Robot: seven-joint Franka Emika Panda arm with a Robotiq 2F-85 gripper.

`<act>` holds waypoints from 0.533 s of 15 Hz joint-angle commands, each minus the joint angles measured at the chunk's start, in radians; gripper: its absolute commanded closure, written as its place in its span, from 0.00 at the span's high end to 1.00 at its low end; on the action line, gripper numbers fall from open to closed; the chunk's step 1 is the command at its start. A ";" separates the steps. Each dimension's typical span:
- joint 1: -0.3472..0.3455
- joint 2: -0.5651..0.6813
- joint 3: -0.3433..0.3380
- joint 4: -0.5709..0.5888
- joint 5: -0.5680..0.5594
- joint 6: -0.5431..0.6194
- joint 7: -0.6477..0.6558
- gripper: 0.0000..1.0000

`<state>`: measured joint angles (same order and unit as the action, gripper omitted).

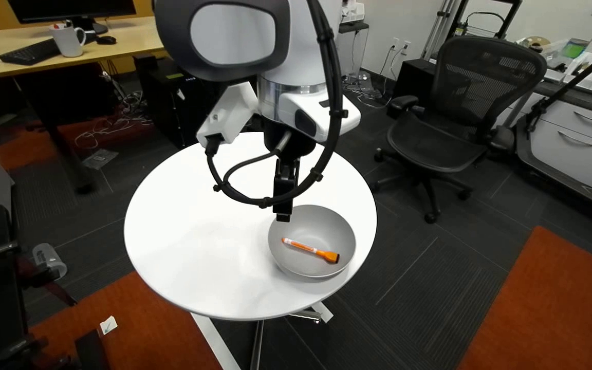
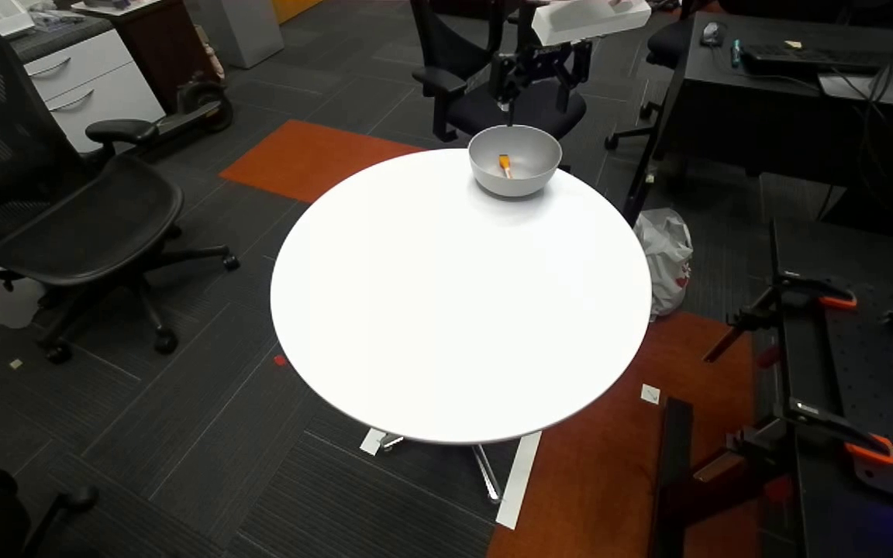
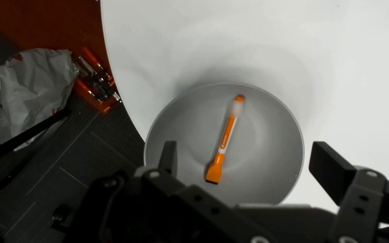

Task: Put the marker on the table

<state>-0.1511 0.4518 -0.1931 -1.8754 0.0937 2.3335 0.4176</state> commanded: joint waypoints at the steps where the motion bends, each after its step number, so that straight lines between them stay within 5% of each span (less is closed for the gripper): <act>1: -0.016 0.086 -0.006 0.101 0.033 -0.014 0.006 1.00; 8: -0.051 0.233 0.002 0.246 0.098 -0.050 0.009 1.00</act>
<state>-0.1846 0.6229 -0.1974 -1.7171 0.1578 2.3307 0.4177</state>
